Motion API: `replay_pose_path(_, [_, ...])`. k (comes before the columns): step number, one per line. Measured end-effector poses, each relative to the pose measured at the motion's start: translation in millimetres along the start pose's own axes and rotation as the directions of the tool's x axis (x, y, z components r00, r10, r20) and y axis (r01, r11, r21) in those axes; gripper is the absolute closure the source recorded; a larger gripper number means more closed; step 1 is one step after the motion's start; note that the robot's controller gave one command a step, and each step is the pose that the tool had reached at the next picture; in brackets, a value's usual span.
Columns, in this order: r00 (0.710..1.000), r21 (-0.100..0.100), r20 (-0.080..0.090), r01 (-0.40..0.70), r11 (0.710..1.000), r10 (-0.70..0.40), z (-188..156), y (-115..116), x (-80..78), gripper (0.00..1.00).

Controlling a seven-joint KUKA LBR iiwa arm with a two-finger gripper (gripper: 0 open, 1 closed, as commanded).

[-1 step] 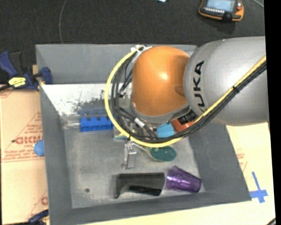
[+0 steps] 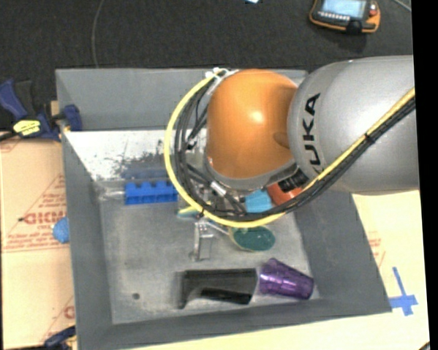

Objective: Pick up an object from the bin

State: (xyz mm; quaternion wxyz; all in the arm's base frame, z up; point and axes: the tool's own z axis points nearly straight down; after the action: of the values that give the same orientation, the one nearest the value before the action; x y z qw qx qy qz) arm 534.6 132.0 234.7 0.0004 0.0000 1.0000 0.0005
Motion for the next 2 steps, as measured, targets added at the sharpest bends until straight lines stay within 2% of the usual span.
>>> replay_pose_path(1, [1.000, -0.002, 0.005, -0.013, 1.000, 0.013, 142.2, -70.0, 53.5, 0.00])
replay_pose_path(2, [0.996, -0.003, 0.018, 0.083, 0.997, -0.083, 73.3, -67.0, 53.0, 0.00])
